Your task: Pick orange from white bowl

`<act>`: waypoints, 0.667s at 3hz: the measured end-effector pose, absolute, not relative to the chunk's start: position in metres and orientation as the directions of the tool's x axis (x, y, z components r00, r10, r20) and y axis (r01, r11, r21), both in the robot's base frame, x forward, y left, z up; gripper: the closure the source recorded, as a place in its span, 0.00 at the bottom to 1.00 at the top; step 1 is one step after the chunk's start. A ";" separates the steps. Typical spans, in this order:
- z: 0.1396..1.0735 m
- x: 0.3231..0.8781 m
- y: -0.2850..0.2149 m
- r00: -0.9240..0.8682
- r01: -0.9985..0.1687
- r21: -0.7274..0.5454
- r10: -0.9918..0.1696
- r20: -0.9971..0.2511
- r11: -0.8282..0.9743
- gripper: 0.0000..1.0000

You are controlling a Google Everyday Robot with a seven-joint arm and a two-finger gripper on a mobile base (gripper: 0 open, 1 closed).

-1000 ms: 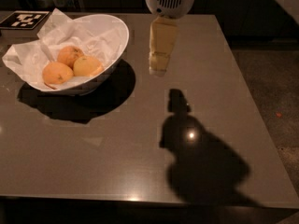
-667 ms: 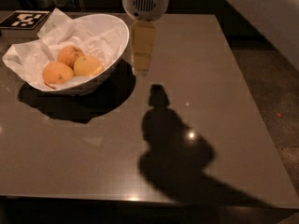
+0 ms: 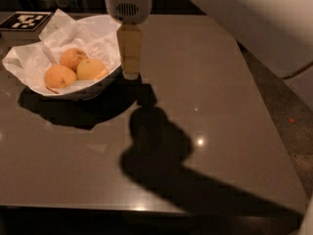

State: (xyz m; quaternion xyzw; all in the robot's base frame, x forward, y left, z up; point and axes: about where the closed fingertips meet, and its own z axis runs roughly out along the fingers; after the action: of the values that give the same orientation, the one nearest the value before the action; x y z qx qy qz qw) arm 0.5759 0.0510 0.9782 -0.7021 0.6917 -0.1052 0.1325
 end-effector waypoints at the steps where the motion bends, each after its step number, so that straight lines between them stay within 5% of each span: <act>1: 0.976 0.578 0.064 0.043 -0.943 -0.334 -0.996 -0.074 -0.016 0.00; 2: 0.965 0.589 0.118 0.160 -0.958 -0.261 -0.978 -0.131 -0.122 0.00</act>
Offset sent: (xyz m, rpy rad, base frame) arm 0.0077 0.0737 -0.0159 0.0805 0.1343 0.1797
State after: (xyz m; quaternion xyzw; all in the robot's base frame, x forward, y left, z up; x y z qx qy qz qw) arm 0.5889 0.1175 0.9647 -0.7482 0.6469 -0.0362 0.1430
